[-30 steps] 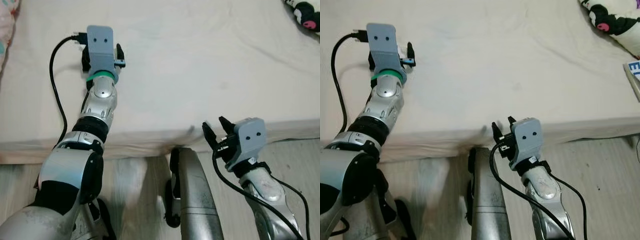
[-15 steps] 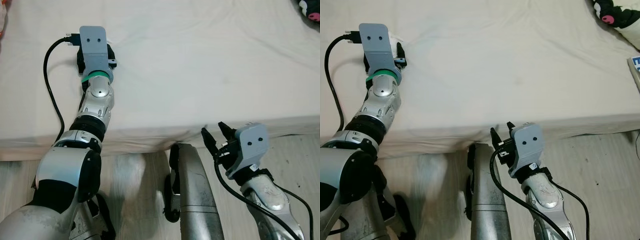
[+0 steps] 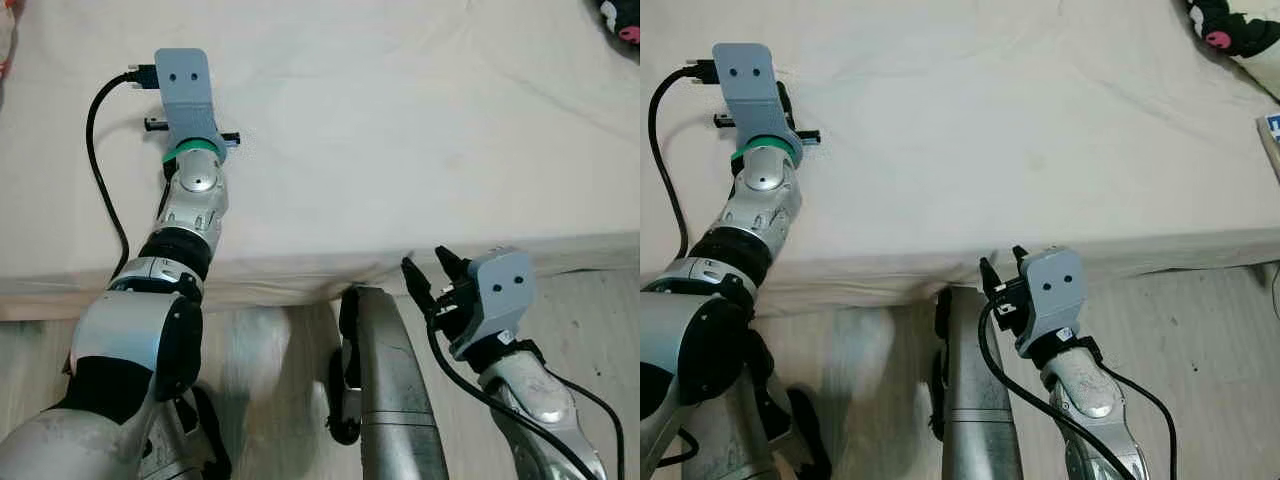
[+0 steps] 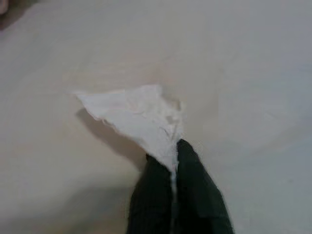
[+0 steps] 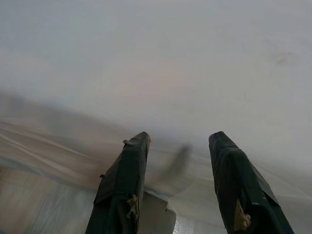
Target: Clean up the room
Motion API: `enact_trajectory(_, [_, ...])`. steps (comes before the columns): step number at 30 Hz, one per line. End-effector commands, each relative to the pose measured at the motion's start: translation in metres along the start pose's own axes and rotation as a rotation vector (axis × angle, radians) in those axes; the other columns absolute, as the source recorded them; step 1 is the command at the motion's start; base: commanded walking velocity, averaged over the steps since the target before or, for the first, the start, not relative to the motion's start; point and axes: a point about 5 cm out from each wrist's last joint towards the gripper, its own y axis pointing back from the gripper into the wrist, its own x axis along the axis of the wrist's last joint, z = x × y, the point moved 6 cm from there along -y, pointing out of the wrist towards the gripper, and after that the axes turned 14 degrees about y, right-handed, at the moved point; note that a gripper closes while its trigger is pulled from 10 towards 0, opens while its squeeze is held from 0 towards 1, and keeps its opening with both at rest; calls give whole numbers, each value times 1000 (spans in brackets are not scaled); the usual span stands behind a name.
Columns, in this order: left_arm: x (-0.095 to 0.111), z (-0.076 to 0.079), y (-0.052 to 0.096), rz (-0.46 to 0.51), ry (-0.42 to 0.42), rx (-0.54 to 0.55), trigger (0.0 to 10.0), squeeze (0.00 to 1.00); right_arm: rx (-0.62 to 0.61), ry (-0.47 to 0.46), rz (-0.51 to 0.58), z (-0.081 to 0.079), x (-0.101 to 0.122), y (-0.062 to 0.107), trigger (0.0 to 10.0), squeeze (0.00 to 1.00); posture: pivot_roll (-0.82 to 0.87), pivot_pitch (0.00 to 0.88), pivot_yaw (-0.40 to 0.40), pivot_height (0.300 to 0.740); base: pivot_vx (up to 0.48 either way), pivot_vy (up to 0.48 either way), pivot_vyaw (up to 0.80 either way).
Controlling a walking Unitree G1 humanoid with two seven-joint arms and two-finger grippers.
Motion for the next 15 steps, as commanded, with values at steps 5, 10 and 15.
enact_trajectory(5, [-6, -2, 5, 20, -36, -28, 0, 0, -2, -12, -38, -1, -15, -3, 10000, 0, -251, 471, -76, 516, 0, 0, 0])
enact_trajectory(10, [1, -3, 7, 77, -35, -76, 0, 0, -3, -7, -20, 1, -19, -19, 10000, 0, -191, 380, -49, 516, 0, 0, 0])
enact_trajectory(15, [14, 5, 24, 146, 30, -218, 10000, 0, -28, -42, 9, 5, -17, -29, 10000, 0, -132, 305, -25, 516, 0, 0, 0])
